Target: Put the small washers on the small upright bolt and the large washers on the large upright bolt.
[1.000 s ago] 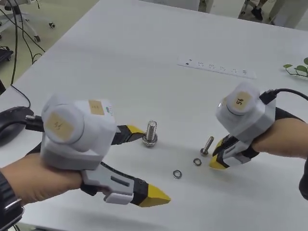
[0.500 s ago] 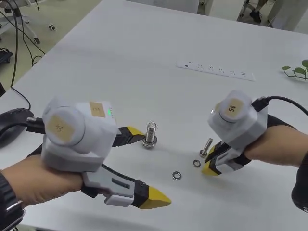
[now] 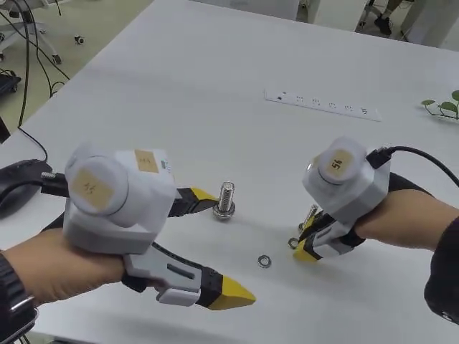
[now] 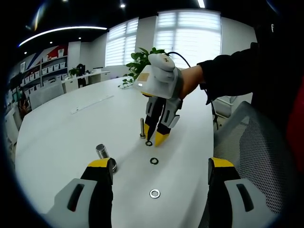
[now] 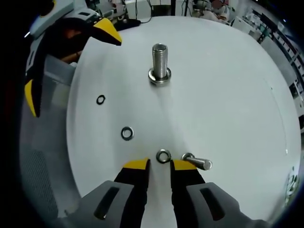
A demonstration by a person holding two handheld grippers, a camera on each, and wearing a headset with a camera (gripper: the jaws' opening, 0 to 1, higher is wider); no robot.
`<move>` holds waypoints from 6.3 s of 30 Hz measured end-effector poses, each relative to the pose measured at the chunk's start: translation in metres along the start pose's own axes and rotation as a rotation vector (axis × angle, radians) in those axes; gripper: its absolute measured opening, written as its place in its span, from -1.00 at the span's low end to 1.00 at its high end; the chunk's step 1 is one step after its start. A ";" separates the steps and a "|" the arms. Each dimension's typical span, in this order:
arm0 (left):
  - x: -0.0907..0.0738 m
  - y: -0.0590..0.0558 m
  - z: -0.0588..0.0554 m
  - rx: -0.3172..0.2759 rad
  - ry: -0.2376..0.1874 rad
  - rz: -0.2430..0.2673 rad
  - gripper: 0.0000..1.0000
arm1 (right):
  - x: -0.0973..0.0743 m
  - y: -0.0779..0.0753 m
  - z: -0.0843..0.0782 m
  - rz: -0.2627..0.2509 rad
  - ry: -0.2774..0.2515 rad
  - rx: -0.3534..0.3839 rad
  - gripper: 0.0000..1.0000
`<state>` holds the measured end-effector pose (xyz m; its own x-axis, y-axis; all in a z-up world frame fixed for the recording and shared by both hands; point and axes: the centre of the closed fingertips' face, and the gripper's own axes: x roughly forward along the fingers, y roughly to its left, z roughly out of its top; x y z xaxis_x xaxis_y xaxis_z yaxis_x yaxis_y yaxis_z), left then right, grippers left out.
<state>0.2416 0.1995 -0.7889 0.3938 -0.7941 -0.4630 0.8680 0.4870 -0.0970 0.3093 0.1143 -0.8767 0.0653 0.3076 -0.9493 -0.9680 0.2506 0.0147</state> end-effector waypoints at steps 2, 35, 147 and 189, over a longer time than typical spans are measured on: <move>0.000 0.000 0.000 0.000 0.000 0.000 0.64 | 0.000 0.000 0.001 -0.002 -0.002 -0.003 -0.63; 0.002 0.003 0.001 -0.003 -0.002 -0.002 0.64 | -0.001 0.009 -0.003 0.012 0.030 -0.061 -0.73; -0.001 0.004 -0.003 -0.023 -0.002 0.006 0.62 | -0.061 -0.030 0.020 -0.047 0.079 -0.134 -0.73; 0.000 0.005 -0.006 -0.025 0.004 0.013 0.61 | -0.019 -0.031 0.004 -0.017 0.091 -0.087 -0.73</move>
<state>0.2441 0.2039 -0.7945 0.4034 -0.7862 -0.4681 0.8552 0.5059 -0.1128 0.3393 0.1041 -0.8576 0.0634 0.2187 -0.9737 -0.9846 0.1728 -0.0253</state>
